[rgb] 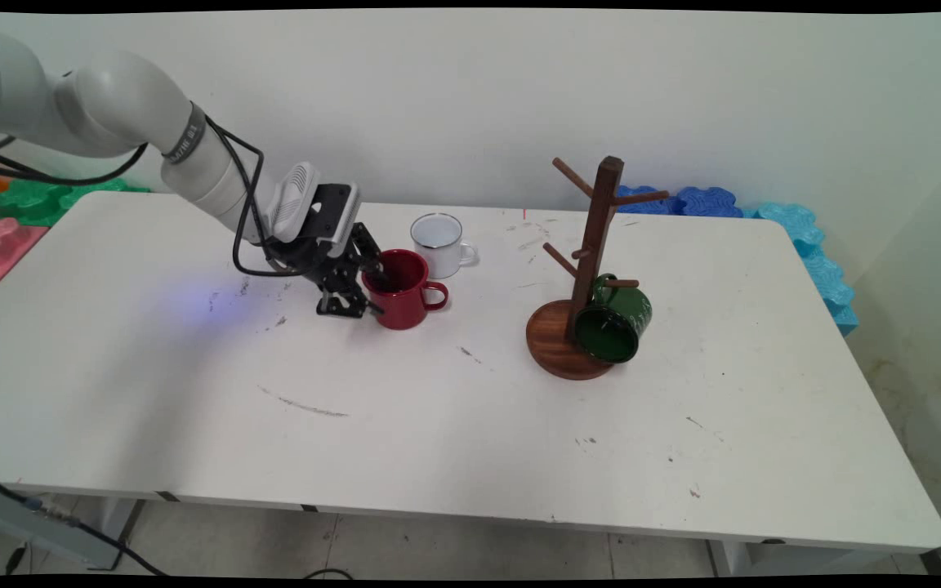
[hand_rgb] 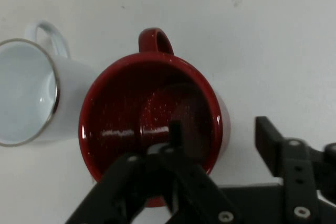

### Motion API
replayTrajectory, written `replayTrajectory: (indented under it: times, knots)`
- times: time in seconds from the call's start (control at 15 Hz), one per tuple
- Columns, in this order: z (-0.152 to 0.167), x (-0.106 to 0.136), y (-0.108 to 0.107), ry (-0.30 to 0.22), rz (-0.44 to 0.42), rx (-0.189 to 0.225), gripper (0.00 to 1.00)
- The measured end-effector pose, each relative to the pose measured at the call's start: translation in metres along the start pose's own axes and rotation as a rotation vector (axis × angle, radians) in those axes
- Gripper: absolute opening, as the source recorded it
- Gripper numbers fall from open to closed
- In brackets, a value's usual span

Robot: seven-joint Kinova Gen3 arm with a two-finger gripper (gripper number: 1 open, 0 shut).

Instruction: Place the picked object on the table

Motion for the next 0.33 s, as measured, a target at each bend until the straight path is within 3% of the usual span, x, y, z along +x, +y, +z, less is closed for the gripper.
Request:
replayTrajectory:
  times: [0.33]
  knots:
    - [-0.0006,-0.0006,0.0022,-0.003,0.012,0.002,1.0]
